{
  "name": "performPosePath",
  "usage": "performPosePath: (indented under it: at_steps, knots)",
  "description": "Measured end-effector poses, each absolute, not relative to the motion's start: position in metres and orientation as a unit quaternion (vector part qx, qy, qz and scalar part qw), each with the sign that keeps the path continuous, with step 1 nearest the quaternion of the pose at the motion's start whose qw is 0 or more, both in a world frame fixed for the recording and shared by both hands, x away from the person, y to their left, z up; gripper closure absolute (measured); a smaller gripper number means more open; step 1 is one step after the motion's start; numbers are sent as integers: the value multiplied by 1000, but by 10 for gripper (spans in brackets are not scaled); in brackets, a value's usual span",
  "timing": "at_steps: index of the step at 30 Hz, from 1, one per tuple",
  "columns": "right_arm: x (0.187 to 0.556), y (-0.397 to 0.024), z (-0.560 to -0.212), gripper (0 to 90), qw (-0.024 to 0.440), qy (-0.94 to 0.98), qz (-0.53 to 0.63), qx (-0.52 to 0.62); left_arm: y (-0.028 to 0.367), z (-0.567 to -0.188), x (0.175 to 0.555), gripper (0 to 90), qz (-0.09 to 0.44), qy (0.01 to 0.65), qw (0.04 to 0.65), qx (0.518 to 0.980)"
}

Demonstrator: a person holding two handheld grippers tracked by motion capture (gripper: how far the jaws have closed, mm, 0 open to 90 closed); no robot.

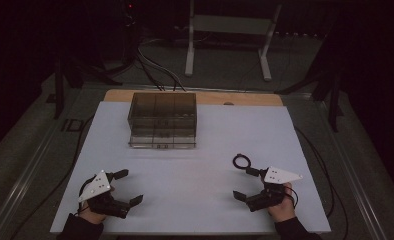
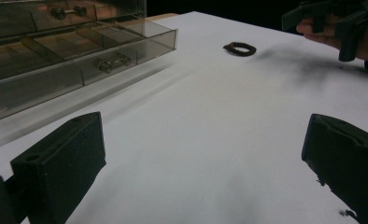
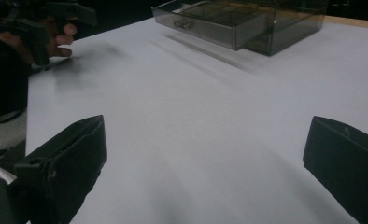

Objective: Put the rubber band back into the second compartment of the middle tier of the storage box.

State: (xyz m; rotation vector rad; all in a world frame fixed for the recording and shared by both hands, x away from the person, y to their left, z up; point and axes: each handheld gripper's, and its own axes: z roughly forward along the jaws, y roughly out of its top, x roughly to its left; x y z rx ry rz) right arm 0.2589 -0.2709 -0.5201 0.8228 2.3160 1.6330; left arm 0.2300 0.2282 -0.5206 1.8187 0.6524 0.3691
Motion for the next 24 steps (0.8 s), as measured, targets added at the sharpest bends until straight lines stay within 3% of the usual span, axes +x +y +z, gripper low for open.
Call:
performPosePath:
  at_steps: [24]
  knots:
    - [252, -264, -519, 0, 104, 807, 519, 263, 226, -521, 232, 4, 161, 287, 555, 764]
